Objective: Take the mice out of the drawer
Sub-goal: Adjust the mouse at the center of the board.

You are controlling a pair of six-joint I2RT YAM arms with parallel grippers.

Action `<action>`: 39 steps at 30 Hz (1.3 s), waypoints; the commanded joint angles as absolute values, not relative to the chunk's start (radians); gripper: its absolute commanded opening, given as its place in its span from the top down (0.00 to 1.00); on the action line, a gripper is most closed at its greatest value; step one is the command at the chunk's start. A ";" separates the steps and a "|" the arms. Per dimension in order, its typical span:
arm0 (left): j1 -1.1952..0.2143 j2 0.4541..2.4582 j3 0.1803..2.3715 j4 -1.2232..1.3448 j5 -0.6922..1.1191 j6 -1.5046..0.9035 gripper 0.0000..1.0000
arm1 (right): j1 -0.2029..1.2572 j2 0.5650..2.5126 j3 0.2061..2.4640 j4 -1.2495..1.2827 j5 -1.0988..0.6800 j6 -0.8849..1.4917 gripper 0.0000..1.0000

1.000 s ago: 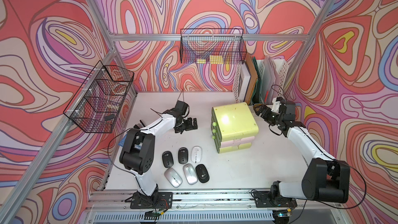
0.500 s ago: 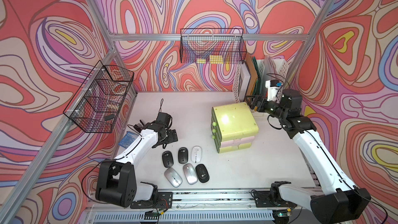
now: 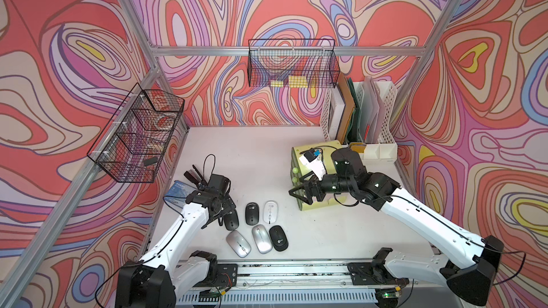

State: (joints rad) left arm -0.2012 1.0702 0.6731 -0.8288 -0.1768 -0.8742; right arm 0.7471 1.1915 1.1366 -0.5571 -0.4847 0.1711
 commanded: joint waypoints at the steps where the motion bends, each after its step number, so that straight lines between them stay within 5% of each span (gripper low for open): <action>1: -0.195 1.072 0.613 -0.709 -0.067 -0.933 0.00 | 0.802 1.173 1.098 -0.580 -0.417 0.152 0.09; 10: -0.194 1.102 0.439 -0.408 0.177 -0.953 0.00 | 0.808 1.056 1.014 -0.564 -0.379 0.199 0.09; 22: -0.195 1.010 0.383 -0.407 0.245 -0.904 0.00 | 0.810 1.054 0.997 -0.548 -0.365 0.215 0.09; 26: -0.196 0.951 0.399 -0.513 0.168 -0.902 0.00 | 0.810 1.053 0.989 -0.546 -0.359 0.218 0.09; 31: -0.215 0.758 0.477 -0.883 -0.181 -1.020 0.00 | 0.810 1.029 0.969 -0.541 -0.357 0.223 0.09; 39: -0.289 0.785 0.496 -1.012 -0.173 -1.163 0.00 | 0.810 0.982 0.958 -0.578 -0.337 0.206 0.09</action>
State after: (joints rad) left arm -0.2531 0.7609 0.4664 -0.8856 -0.1452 -1.0786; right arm 0.8062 1.0100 0.9684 -0.5602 -0.3576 0.2150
